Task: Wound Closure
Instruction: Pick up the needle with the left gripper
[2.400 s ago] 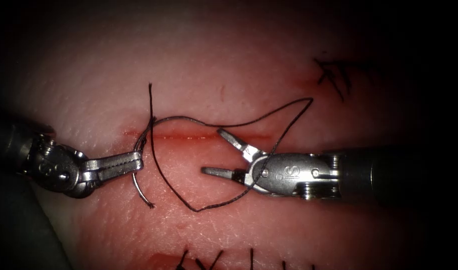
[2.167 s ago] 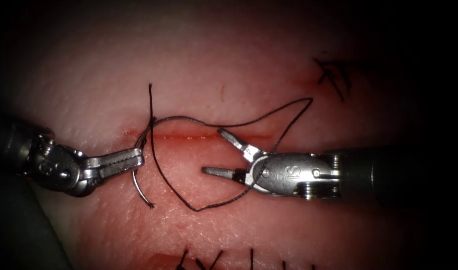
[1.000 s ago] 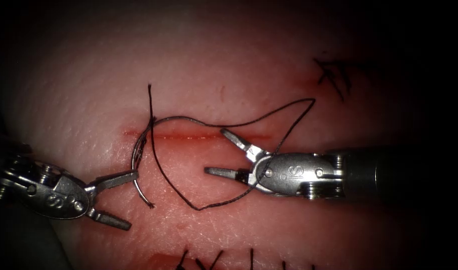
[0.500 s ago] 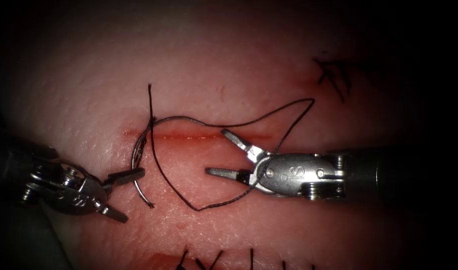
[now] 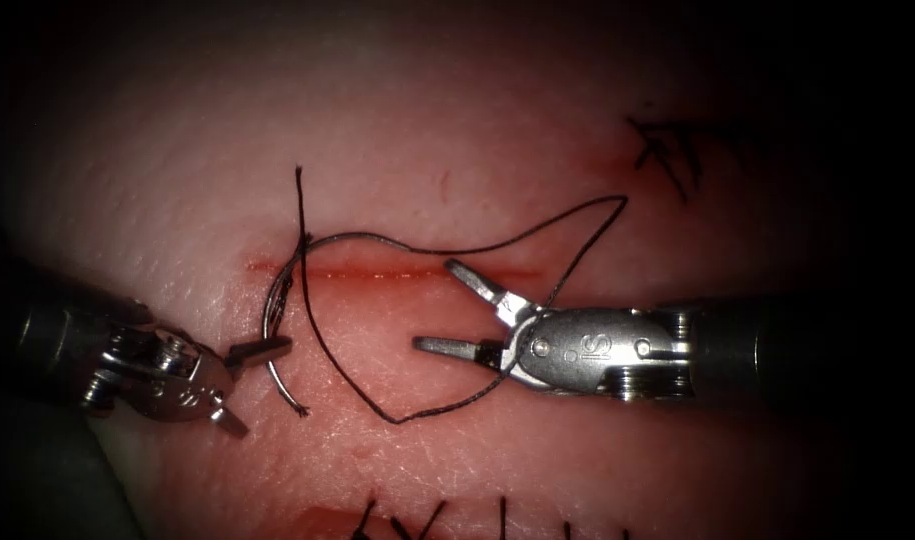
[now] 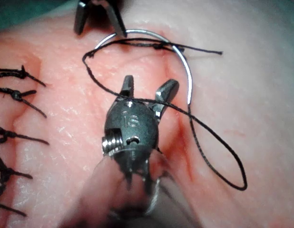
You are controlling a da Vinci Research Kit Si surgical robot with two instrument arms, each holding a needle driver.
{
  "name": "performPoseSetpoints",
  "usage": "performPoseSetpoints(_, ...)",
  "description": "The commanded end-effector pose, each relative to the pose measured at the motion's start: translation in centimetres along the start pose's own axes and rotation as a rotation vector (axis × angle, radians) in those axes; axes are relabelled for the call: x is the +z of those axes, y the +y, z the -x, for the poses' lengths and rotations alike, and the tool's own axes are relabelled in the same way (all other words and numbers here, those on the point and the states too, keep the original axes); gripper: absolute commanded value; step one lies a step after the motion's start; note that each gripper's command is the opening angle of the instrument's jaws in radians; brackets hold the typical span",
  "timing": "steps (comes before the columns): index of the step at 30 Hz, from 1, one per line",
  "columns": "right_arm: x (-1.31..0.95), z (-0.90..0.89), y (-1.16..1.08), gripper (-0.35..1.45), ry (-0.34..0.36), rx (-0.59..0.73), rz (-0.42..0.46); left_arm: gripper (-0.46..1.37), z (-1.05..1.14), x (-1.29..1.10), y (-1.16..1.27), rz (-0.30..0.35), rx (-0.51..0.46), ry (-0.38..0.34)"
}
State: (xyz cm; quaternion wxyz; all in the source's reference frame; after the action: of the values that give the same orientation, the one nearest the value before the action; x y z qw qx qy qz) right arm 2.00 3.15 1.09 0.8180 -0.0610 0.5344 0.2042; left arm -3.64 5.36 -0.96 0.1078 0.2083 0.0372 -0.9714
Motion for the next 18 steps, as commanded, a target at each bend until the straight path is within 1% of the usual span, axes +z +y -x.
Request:
performPoseSetpoints(1,0.0,0.0,0.0,0.83,0.0,0.0,-0.001,0.84,-0.02,0.03,-0.02,-0.011,0.008,0.005)
performPoseSetpoints(2,-0.01,0.0,0.0,0.84,0.0,0.0,-0.001,0.7,-0.02,0.05,-0.04,-0.014,0.006,0.006)
performPoseSetpoints(3,-0.01,0.0,0.0,0.84,0.0,0.0,-0.002,0.28,-0.03,0.08,-0.07,-0.018,0.004,0.007)
performPoseSetpoints(4,-0.01,0.0,0.0,0.84,0.0,0.0,-0.002,0.19,-0.03,0.08,-0.07,-0.018,0.003,0.007)
performPoseSetpoints(5,-0.02,0.0,0.0,0.84,0.0,0.0,-0.002,-0.22,-0.02,0.13,-0.1,-0.018,0.003,0.008)
performPoseSetpoints(6,-0.02,0.01,0.0,0.84,0.001,0.0,-0.003,-0.35,-0.02,0.14,-0.11,-0.019,0.003,0.007)
performPoseSetpoints(8,-0.04,0.01,0.0,0.83,0.001,-0.001,-0.004,-0.35,0.02,0.2,-0.14,-0.023,0.004,0.006)
performPoseSetpoints(12,-0.06,0.03,0.01,0.83,0.001,-0.001,-0.005,-0.35,0.03,0.21,-0.2,-0.037,0.007,0.001)
performPoseSetpoints(14,-0.08,0.03,0.02,0.83,0.002,-0.001,-0.006,-0.35,0.0,0.16,-0.22,-0.049,-0.005,0.018)
performPoseSetpoints(16,-0.09,0.04,0.02,0.83,0.002,-0.002,-0.007,-0.35,-0.06,0.1,-0.24,-0.066,-0.03,0.049)
performPoseSetpoints(17,-0.1,0.05,0.02,0.82,0.002,-0.002,-0.007,-0.35,-0.11,0.04,-0.26,-0.08,-0.039,0.07)
performPoseSetpoints(18,-0.11,0.05,0.03,0.83,0.002,-0.002,-0.008,-0.35,-0.16,-0.02,-0.28,-0.081,-0.038,0.086)
